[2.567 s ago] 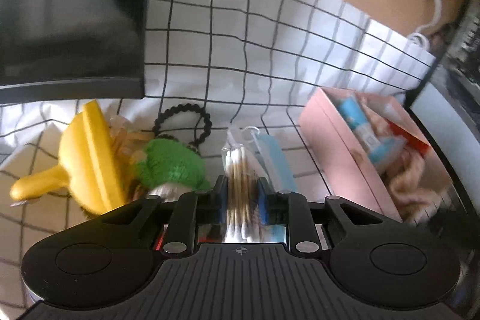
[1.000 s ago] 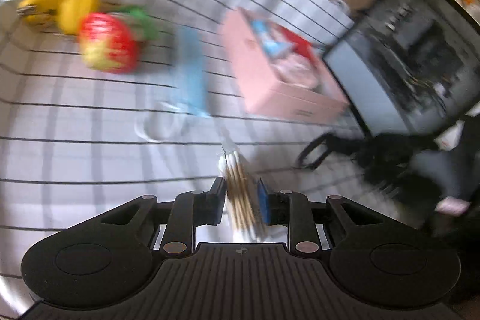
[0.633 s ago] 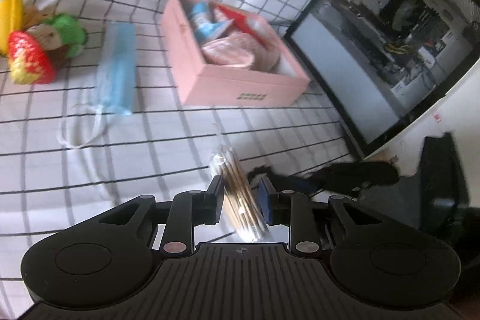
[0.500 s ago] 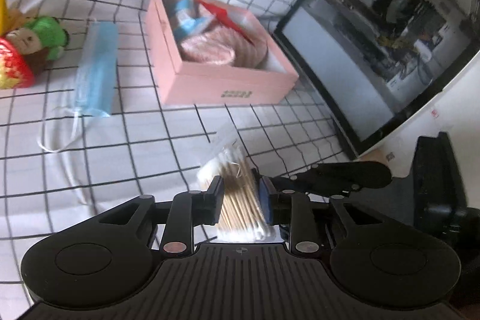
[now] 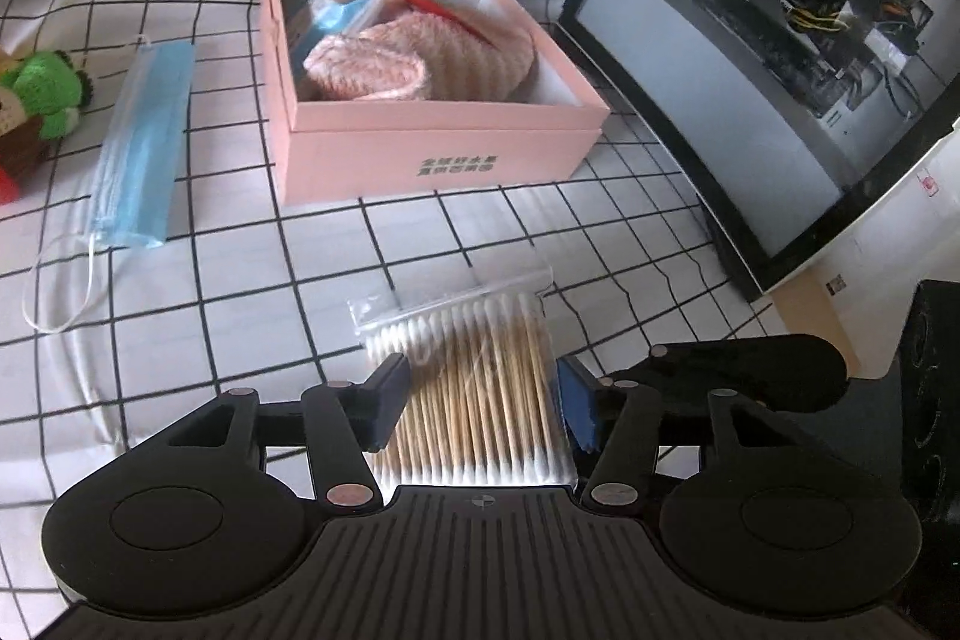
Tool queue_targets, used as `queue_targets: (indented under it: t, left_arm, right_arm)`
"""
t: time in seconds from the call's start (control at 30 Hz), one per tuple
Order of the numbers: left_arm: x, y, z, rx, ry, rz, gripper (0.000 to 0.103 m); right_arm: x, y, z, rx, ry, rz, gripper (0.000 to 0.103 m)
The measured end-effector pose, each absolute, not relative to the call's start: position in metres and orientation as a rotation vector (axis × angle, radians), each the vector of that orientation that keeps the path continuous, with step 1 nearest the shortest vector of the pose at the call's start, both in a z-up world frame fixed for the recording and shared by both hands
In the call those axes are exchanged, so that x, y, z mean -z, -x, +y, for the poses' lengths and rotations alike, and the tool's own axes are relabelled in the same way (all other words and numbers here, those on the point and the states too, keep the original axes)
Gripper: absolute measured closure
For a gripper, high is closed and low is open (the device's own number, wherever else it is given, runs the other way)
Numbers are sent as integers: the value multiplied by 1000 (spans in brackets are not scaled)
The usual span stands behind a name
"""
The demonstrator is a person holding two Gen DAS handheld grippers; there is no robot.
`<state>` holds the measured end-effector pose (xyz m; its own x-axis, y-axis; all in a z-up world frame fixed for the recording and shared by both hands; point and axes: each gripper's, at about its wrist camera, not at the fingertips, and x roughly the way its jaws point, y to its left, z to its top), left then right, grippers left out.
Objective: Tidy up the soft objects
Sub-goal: 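Carry the swab box to the pink box with left tool while right tool lifts hair tie, then lower the swab box into the pink box and open the left tool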
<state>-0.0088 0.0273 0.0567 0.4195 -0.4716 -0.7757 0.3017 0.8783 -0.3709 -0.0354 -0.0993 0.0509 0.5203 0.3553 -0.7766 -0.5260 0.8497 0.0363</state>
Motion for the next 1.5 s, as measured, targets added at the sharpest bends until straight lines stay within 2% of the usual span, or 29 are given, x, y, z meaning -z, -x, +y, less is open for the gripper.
queue_targets:
  t: [0.33, 0.53, 0.57, 0.6, 0.67, 0.83, 0.97, 1.33, 1.5]
  left_arm:
    - [-73, 21, 76, 461, 293, 988, 46]
    - [-64, 19, 98, 382, 317, 992, 47]
    - [-61, 18, 97, 378, 314, 988, 51]
    - [-58, 17, 96, 378, 307, 986, 63]
    - [-49, 11, 91, 386, 306, 1005, 75]
    - [-38, 1, 77, 461, 349, 1005, 74]
    - [-42, -2, 63, 509, 341, 996, 79]
    - [-81, 13, 27, 635, 104, 931, 81]
    - [-126, -1, 15, 686, 73, 812, 81]
  right_arm:
    - [-75, 36, -85, -607, 150, 777, 96]
    - [-78, 35, -57, -681, 200, 762, 96]
    - [-78, 36, -57, -676, 212, 766, 96]
    - [-77, 36, -60, -665, 220, 772, 96]
    - [-76, 36, -70, -622, 231, 796, 96]
    - [-81, 40, -106, -503, 234, 829, 96]
    - [-82, 42, -133, -411, 212, 856, 96]
    - [-96, 57, -171, -275, 173, 822, 96]
    - [-109, 62, -183, -238, 153, 792, 96]
